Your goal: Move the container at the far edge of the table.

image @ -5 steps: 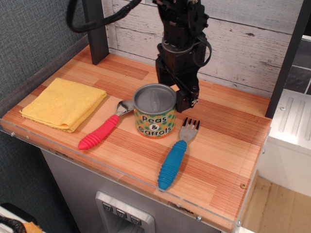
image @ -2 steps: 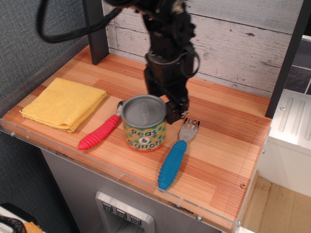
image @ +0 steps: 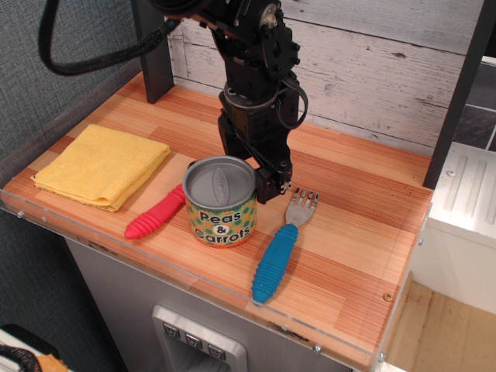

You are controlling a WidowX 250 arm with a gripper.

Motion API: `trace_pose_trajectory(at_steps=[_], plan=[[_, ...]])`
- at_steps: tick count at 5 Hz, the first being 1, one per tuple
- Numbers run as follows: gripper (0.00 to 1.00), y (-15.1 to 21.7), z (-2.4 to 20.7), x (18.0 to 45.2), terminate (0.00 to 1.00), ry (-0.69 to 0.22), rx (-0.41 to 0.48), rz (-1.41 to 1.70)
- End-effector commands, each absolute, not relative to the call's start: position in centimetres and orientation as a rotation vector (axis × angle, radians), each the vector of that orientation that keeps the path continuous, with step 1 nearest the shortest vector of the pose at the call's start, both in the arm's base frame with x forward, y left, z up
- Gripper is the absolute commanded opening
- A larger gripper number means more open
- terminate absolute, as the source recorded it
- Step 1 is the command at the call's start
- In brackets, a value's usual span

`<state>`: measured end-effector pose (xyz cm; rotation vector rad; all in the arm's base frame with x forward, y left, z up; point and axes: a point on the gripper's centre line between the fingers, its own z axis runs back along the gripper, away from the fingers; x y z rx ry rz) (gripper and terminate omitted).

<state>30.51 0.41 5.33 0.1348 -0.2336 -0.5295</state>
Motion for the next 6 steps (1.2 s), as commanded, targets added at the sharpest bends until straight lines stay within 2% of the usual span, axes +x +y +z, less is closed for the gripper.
trace_pose_trajectory(at_steps=[1,3,4,6], plan=[[1.0,0.6,9.0,31.3,0.0,-0.341,0.132,-0.51],[1.0,2.0,10.4,33.5,0.0,-0.439,0.053,-0.267],[1.0,3.3,10.9,33.6,0.0,-0.397,0.065,-0.191],[1.0,7.1,12.0,31.4,0.0,-0.284,0.076,-0.107]])
